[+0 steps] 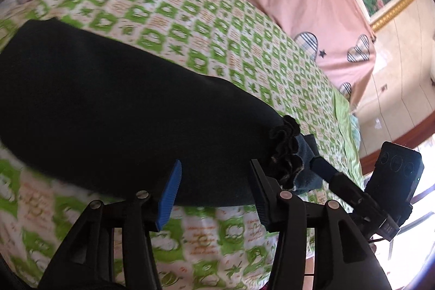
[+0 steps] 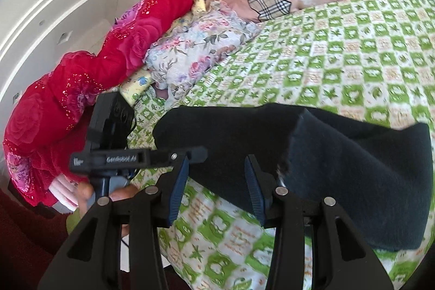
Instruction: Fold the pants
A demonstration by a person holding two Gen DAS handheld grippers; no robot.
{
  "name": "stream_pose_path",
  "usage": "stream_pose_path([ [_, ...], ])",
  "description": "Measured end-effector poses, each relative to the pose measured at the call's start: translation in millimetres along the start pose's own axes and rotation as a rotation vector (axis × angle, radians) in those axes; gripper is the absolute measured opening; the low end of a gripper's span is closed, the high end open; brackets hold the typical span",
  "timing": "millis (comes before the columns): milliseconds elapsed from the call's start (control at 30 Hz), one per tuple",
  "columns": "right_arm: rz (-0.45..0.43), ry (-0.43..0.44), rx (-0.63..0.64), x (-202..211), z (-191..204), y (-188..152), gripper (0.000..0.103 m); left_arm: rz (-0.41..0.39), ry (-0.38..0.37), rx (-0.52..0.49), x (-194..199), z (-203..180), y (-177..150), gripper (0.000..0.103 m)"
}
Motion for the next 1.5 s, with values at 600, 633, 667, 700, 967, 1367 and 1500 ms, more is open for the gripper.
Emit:
stream_pose_path([
  [600,0.110,0.073,0.097,-70.0,32.7,25.3,0.052,-0.155,0.166,0.298,71.1,107.7,-10.6,0.058],
  [633,0.122,0.071,0.108,-75.4,34.0,28.8,0.052,-0.156,0.170,0.314,71.9,112.7,-9.9,0.058],
  [667,0.129,0.072,0.116,-79.5,35.6,31.4,0.053,-0.157,0.173,0.327,72.1,116.7,-9.1,0.058],
  [700,0.136,0.076,0.123,-84.5,37.4,34.8,0.053,-0.158,0.174,0.336,71.9,119.8,-8.1,0.058],
  [967,0.209,0.098,0.184,-131.8,50.2,54.9,0.056,-0.158,0.162,0.413,62.2,140.8,7.2,0.058],
  [1367,0.385,0.110,0.303,-221.5,52.7,78.2,0.057,-0.171,0.094,0.470,54.6,159.0,23.3,0.058],
  [1500,0.475,0.136,0.370,-249.6,57.4,78.6,0.057,-0.184,0.072,0.476,56.5,162.2,21.7,0.058],
])
Point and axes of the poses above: each gripper's, at about its wrist camera, not at the fingertips, and x roughly against the way its jaws point, z to its left, y to its top, the point moved 7 cm from there along -x, roughly the way its jaws point, and after that the axes turned 4 degrees about x, right-handed, at the moved point
